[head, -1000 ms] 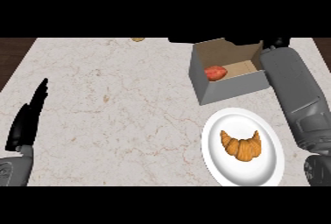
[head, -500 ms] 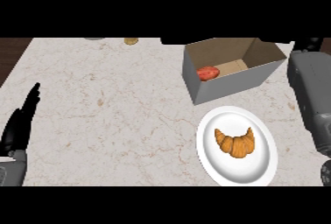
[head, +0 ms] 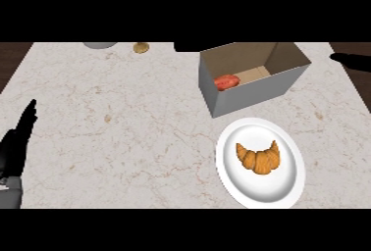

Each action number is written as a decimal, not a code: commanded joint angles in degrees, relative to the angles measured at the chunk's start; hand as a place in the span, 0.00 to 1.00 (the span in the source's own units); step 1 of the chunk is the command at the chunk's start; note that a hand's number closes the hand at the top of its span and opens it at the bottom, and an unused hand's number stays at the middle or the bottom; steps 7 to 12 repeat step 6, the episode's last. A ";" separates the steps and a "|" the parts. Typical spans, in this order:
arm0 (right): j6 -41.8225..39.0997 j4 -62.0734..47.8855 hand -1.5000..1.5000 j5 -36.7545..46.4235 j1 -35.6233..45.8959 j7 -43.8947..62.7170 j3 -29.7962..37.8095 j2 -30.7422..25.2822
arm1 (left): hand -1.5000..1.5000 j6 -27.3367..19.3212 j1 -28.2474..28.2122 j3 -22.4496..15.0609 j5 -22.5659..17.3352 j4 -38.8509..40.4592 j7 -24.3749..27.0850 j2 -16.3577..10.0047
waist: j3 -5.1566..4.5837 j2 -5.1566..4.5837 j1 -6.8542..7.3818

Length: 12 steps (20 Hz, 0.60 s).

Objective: Pick the sweet potato from the plate and place it in the cardboard box

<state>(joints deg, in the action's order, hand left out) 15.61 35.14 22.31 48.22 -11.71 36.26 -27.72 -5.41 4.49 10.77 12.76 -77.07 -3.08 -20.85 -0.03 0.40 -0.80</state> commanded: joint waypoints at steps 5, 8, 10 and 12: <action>-14.61 15.50 0.00 -5.71 -16.16 3.69 -0.26 -5.62 | 0.50 -1.65 -2.02 -1.18 2.17 0.41 2.07 2.33 | -0.02 -0.10 -0.28; -16.50 17.07 0.00 -6.21 -18.77 4.34 -0.27 -6.04 | 0.50 1.17 -2.31 1.08 -0.14 -0.43 1.94 -0.45 | -0.02 -0.05 -0.23; -16.50 17.07 0.00 -6.21 -18.77 4.34 -0.27 -6.04 | 0.50 1.17 -2.31 1.08 -0.14 -0.43 1.94 -0.45 | -0.02 -0.05 -0.23; -16.50 17.07 0.00 -6.21 -18.77 4.34 -0.27 -6.04 | 0.50 1.17 -2.31 1.08 -0.14 -0.43 1.94 -0.45 | -0.02 -0.05 -0.23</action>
